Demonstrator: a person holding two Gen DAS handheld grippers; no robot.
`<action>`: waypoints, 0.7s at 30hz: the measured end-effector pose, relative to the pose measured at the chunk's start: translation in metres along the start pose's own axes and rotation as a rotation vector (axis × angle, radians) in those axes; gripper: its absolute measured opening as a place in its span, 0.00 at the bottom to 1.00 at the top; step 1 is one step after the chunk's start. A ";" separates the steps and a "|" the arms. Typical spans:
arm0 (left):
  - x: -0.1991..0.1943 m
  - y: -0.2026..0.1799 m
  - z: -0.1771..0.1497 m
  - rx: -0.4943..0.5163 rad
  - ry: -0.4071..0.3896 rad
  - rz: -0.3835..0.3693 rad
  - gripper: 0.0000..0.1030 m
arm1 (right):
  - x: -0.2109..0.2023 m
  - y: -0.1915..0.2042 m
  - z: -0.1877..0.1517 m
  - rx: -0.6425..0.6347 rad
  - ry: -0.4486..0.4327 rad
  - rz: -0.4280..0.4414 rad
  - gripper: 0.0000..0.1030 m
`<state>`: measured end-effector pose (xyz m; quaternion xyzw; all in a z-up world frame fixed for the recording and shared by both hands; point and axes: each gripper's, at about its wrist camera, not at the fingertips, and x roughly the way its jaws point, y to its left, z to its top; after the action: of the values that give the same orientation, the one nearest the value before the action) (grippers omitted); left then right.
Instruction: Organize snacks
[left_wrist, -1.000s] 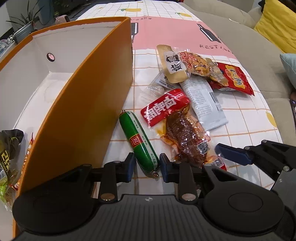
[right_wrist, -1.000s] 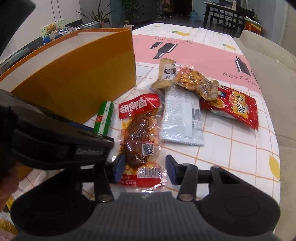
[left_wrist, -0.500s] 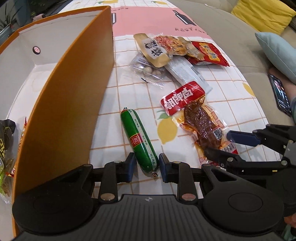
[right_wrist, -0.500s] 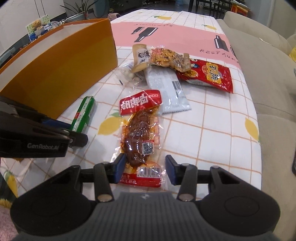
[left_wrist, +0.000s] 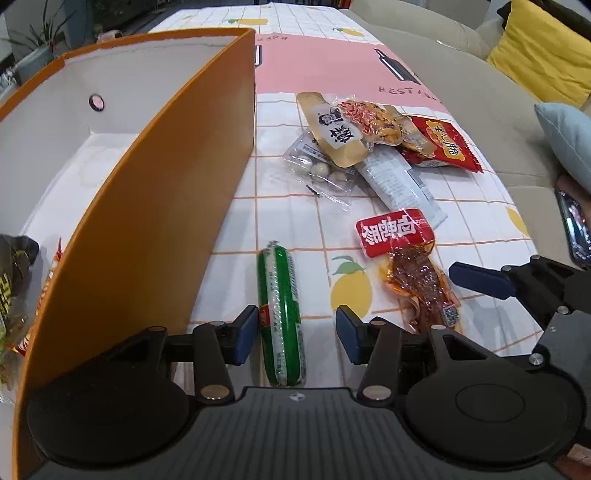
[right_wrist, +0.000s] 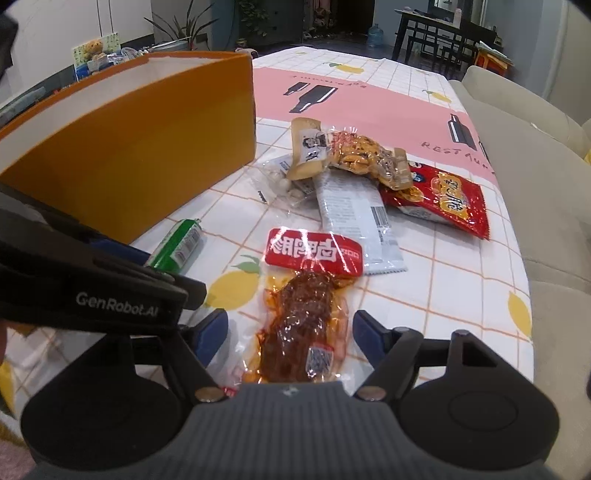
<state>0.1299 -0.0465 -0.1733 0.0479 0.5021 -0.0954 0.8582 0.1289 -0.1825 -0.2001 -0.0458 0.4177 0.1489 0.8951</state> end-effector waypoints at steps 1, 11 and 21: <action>0.000 -0.001 0.000 0.006 -0.004 0.008 0.54 | 0.002 0.001 0.000 -0.005 -0.001 -0.009 0.70; -0.001 -0.002 -0.002 0.030 -0.009 0.022 0.27 | 0.002 0.000 -0.002 0.042 -0.017 -0.019 0.60; -0.003 0.000 -0.001 0.002 -0.004 0.007 0.24 | -0.003 0.001 -0.001 0.050 0.011 -0.027 0.50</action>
<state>0.1271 -0.0455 -0.1711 0.0502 0.5003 -0.0931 0.8594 0.1261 -0.1825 -0.1990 -0.0300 0.4255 0.1259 0.8957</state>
